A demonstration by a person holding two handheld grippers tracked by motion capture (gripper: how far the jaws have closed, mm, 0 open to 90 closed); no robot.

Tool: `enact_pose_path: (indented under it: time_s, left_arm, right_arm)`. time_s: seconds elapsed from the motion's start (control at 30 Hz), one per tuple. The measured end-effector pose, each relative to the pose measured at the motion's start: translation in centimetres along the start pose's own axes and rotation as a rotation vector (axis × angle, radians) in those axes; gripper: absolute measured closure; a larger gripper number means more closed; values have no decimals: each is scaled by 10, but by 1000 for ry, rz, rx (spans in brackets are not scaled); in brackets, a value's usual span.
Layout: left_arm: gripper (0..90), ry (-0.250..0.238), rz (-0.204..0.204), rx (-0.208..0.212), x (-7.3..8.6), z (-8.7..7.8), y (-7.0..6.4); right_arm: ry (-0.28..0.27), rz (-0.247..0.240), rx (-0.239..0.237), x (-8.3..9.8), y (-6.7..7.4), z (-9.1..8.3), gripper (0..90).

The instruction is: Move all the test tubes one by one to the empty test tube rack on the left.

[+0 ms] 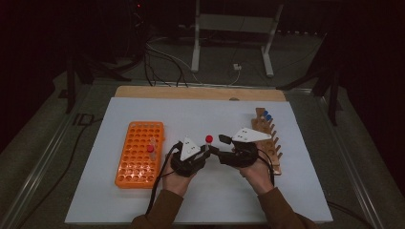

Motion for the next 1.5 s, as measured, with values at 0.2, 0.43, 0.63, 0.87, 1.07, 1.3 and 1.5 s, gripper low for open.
enact_pose_path:
  time_s: [0.2, 0.43, 0.63, 0.87, 1.07, 1.3, 1.5]
  left_arm:
    - [746, -3, -24, -11, 6, -10, 7]
    - [747, -6, -35, -27, 12, -27, 15]
    - [747, -4, -34, -32, 17, -44, 24]
    - [747, -13, -25, -36, 23, -66, 32]
    - [747, -32, -18, -32, 29, -86, 41]
    - [746, -31, -8, -70, 41, -107, 54]
    - [746, -19, -21, -103, 50, -116, 63]
  right_arm:
    - [-1, 12, 76, 3, -11, -7, 206]
    - [-2, 45, 130, 10, -29, -16, 95]
    - [-11, 52, 148, 14, -41, -25, 48]
    - [-26, 64, 171, 19, -49, -34, 3]
    - [-49, 94, 211, 20, -57, -42, 0]
    - [-56, 104, 211, 20, -60, -48, 1]
    - [-52, 103, 204, 20, -60, -47, 1]
Point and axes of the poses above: each handheld gripper's, and its own axes: z roughly forward along the jaws, x roughly out of its underside, y roughly to its left, the point moved 4 cm from there along z, roughly forward along the jaws, and after that the axes turned 8 degrees about z, right-handed, at the moved point
